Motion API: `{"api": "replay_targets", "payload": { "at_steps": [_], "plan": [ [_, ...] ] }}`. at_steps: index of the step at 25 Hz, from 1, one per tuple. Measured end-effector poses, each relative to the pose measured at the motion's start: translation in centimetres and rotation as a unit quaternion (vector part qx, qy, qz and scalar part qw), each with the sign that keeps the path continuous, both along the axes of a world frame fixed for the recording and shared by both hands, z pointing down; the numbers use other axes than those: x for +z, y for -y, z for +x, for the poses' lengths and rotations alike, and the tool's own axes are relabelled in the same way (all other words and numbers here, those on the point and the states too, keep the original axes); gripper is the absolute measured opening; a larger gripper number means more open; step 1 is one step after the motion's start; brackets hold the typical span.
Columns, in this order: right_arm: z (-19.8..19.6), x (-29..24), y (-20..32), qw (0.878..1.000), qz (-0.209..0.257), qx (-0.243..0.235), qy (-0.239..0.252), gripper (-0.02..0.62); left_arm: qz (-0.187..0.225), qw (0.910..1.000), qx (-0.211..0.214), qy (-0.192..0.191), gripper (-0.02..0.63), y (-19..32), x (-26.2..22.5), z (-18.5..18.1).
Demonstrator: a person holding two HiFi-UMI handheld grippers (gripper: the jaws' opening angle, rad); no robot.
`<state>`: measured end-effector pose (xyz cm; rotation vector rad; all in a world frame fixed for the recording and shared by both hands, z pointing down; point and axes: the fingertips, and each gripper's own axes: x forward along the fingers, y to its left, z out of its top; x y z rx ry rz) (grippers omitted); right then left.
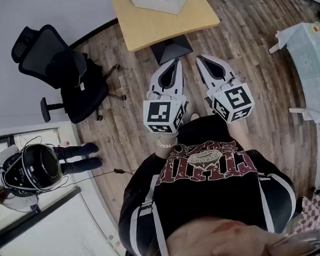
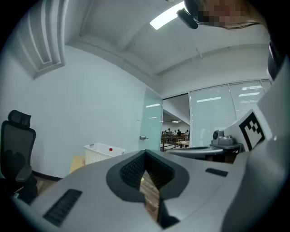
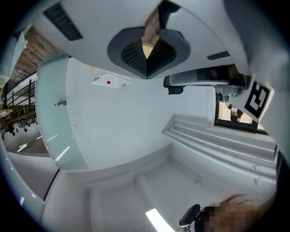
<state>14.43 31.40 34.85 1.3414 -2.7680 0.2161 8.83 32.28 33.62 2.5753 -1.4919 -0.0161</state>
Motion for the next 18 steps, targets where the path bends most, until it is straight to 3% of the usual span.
{"api": "replay_targets", "payload": {
  "at_steps": [18],
  "plan": [
    [2.7, 0.1, -0.2, 1.000, 0.004, -0.018, 0.004, 0.017, -0.001, 0.9999, -0.015, 0.002, 0.046, -0.1, 0.5, 2.7]
  ]
}}
